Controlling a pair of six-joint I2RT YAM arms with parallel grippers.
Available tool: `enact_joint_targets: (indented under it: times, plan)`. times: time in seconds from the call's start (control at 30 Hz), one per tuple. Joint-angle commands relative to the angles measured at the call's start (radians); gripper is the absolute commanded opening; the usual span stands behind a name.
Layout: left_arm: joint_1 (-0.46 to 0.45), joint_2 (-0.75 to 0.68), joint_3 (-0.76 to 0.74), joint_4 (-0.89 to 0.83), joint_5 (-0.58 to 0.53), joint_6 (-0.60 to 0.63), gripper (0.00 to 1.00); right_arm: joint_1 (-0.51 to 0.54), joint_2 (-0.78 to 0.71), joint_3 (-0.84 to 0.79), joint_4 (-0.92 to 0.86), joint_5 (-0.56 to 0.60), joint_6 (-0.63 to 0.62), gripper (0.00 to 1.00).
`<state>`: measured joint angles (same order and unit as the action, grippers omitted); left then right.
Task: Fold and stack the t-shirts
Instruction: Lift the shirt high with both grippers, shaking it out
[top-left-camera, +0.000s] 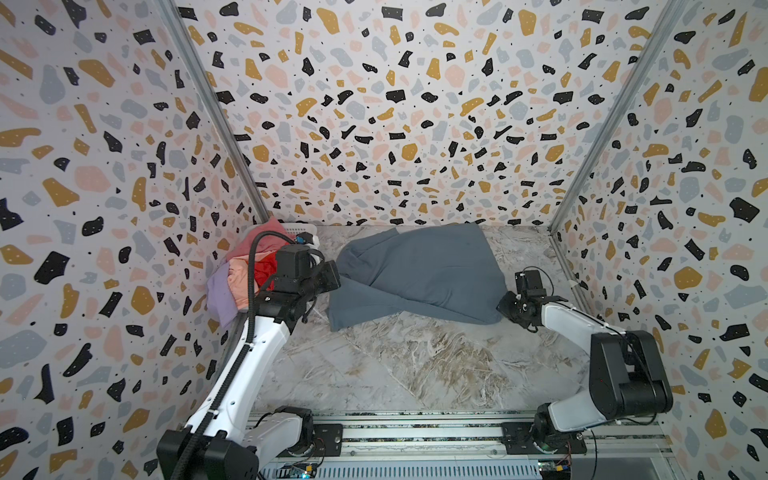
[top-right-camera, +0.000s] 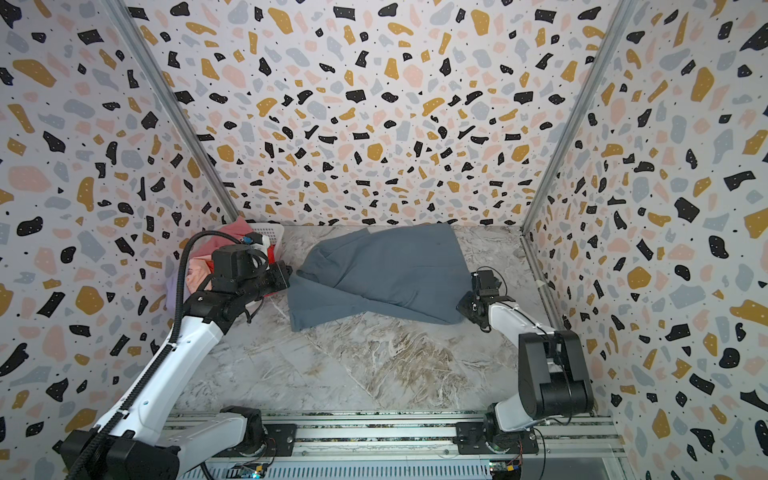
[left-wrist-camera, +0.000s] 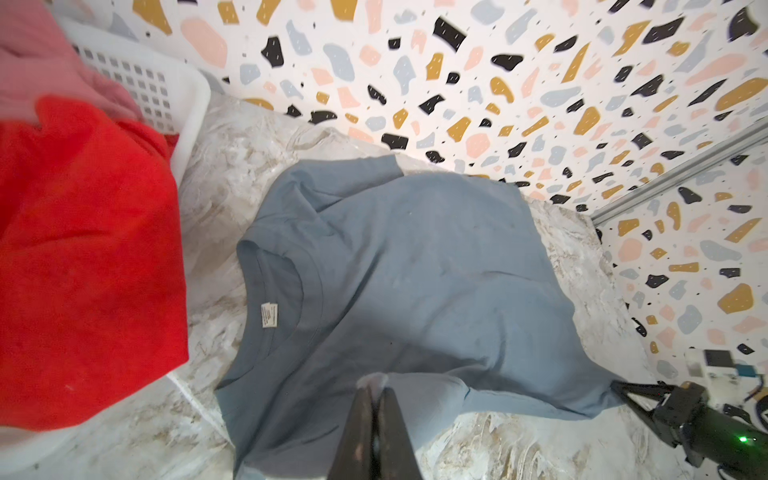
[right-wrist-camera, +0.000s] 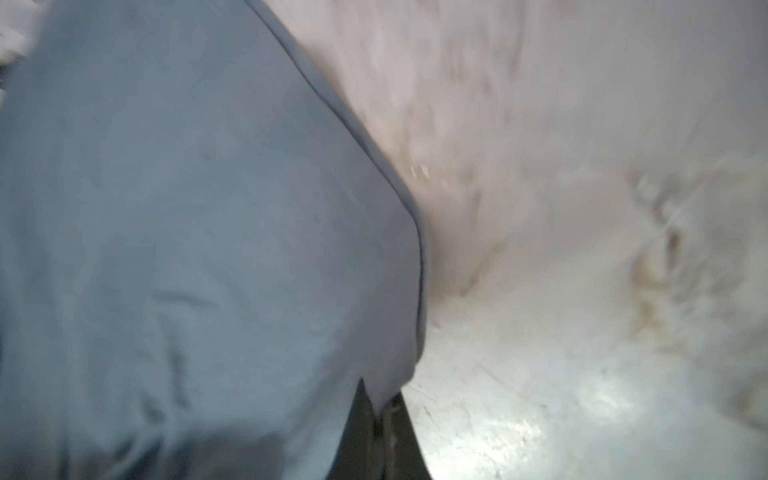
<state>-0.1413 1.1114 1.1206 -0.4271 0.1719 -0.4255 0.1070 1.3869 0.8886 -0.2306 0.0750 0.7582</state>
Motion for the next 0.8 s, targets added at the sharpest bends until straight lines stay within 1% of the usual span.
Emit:
enact_joint_targets:
  times: [0.0, 0.07, 0.13, 0.2, 0.27, 0.37, 0.5, 0.57, 0.63, 0.77]
  plan:
    - [-0.003, -0.056, 0.171, 0.085, 0.021, 0.066, 0.00, 0.000, -0.187, 0.205, 0.039, 0.174, -0.120, 0.00]
    - [-0.001, -0.075, 0.250, 0.076, 0.005, 0.105, 0.00, 0.002, -0.247, 0.282, 0.038, 0.195, -0.176, 0.00]
    - [-0.001, -0.090, 0.347, 0.047, -0.025, 0.153, 0.00, 0.002, -0.291, 0.357, 0.036, 0.183, -0.231, 0.00]
    - [-0.001, -0.103, 0.431, 0.041, -0.054, 0.196, 0.00, 0.005, -0.323, 0.431, 0.012, 0.177, -0.256, 0.00]
    - [-0.002, -0.109, 0.505, 0.077, -0.067, 0.221, 0.00, 0.004, -0.354, 0.492, 0.011, 0.168, -0.286, 0.00]
    - [-0.001, -0.083, 0.591, 0.173, -0.040, 0.230, 0.00, 0.005, -0.369, 0.560, 0.058, 0.185, -0.339, 0.00]
    - [-0.001, 0.020, 0.706, 0.249, 0.010, 0.241, 0.00, 0.004, -0.308, 0.621, 0.129, 0.188, -0.401, 0.00]
    - [-0.001, 0.074, 0.737, 0.293, 0.023, 0.231, 0.00, 0.005, -0.257, 0.640, 0.166, 0.182, -0.408, 0.00]
    - [-0.001, 0.136, 0.761, 0.350, 0.024, 0.215, 0.00, 0.003, -0.207, 0.656, 0.212, 0.166, -0.418, 0.00]
    - [-0.001, 0.302, 0.834, 0.435, 0.003, 0.189, 0.00, -0.001, -0.057, 0.736, 0.280, 0.132, -0.411, 0.00]
